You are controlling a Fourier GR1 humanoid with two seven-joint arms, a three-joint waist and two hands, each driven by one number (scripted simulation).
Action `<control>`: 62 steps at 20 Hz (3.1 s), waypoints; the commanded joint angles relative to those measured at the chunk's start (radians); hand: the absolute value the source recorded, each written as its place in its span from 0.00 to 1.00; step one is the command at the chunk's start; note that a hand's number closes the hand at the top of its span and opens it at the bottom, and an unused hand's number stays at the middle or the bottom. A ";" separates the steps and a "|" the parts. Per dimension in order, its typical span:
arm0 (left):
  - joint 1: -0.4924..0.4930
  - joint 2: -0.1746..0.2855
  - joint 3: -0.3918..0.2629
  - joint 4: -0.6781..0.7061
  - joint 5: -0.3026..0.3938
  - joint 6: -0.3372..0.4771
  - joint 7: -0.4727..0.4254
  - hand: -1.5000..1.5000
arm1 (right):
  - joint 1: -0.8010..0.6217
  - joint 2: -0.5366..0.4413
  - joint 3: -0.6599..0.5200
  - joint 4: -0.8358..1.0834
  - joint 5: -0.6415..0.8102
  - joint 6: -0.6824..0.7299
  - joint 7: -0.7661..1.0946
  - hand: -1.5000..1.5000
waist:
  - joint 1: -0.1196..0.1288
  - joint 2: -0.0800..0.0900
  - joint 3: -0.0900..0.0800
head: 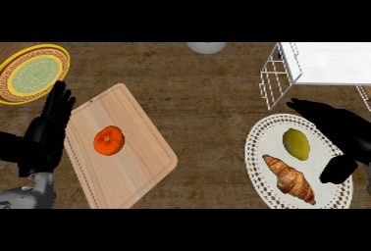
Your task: Pick the lemon from the placemat and place it in the tiered shelf
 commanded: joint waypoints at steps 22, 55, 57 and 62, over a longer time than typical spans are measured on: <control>-0.017 -0.090 0.111 -0.009 -0.108 -0.099 0.042 0.50 | 0.002 0.230 -0.159 0.426 0.353 -0.130 -0.418 0.00 | 0.002 0.001 0.000; -0.014 -0.171 0.148 0.050 -0.172 -0.147 -0.035 0.50 | 0.142 0.454 -0.318 0.245 0.429 -0.146 -0.187 1.00 | -0.021 -0.003 -0.001; -0.003 -0.156 0.168 -0.006 -0.152 -0.145 0.038 0.50 | 0.202 0.451 -0.348 0.117 0.373 -0.099 -0.170 1.00 | -0.022 -0.005 -0.001; -0.002 -0.147 0.170 -0.006 -0.144 -0.163 0.036 0.50 | 0.112 0.541 -0.462 -0.076 0.223 -0.051 -0.042 1.00 | -0.028 -0.008 -0.001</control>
